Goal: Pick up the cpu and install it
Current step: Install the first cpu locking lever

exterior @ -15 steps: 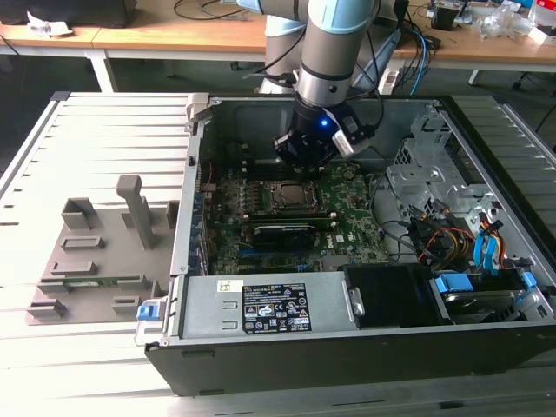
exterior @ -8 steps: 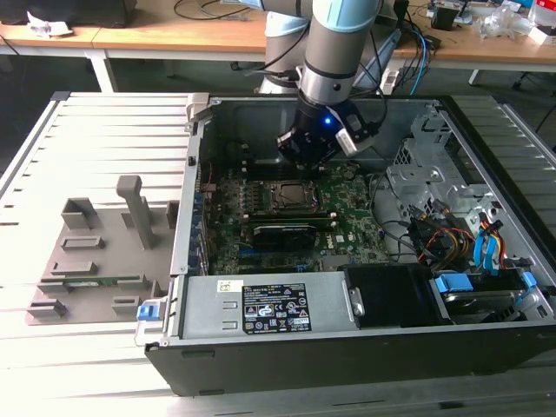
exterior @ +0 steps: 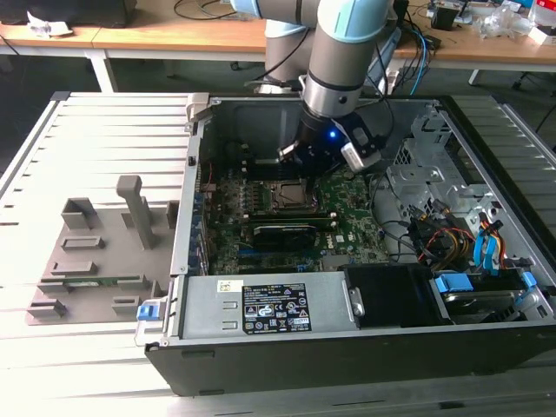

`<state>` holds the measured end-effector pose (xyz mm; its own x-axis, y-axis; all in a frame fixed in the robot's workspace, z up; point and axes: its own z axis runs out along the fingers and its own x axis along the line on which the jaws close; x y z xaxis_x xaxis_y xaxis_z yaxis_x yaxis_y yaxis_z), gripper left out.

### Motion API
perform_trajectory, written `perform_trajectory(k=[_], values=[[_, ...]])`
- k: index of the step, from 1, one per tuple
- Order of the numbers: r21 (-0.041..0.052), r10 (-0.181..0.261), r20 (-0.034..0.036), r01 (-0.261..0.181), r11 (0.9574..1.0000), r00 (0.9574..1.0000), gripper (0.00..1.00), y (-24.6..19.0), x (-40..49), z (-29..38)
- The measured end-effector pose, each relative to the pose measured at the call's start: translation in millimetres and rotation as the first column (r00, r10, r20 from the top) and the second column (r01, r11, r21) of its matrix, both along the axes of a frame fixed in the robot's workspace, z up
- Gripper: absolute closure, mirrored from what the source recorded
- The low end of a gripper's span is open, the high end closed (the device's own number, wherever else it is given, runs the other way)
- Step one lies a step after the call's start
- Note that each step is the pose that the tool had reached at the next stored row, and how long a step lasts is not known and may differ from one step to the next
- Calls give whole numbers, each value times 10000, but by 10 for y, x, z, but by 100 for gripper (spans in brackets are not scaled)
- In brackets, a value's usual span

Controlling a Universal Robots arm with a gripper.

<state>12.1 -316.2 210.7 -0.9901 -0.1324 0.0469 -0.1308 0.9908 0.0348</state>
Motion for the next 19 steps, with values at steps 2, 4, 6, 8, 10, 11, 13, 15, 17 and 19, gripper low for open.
perform_trajectory(k=[2, 4, 6, 8, 10, 11, 13, 15, 17, 19], values=[[-11, 1, 0, -1, 10000, 10000, 89, -63, 0, 0], [-50, 0, 0, 0, 10000, 10000, 89, -80, 0, 13], [-99, 1, 2, -1, 10000, 10000, 89, -80, 1, 94], [-150, 1, 9, -1, 9999, 10000, 89, -80, 0, 210], [-193, 1, 18, 0, 9998, 10000, 89, -80, 0, 344], [-202, 1, 23, -1, 9998, 10000, 89, -80, 0, 382], [-211, 1, 32, 0, 9998, 10000, 89, -80, 0, 466], [-210, 1, 32, 0, 9998, 10000, 89, -80, 0, 467], [-213, 1, 31, 0, 9998, 10000, 89, -80, 0, 469], [-213, 1, 31, 0, 9998, 10000, 89, -80, 0, 473]])
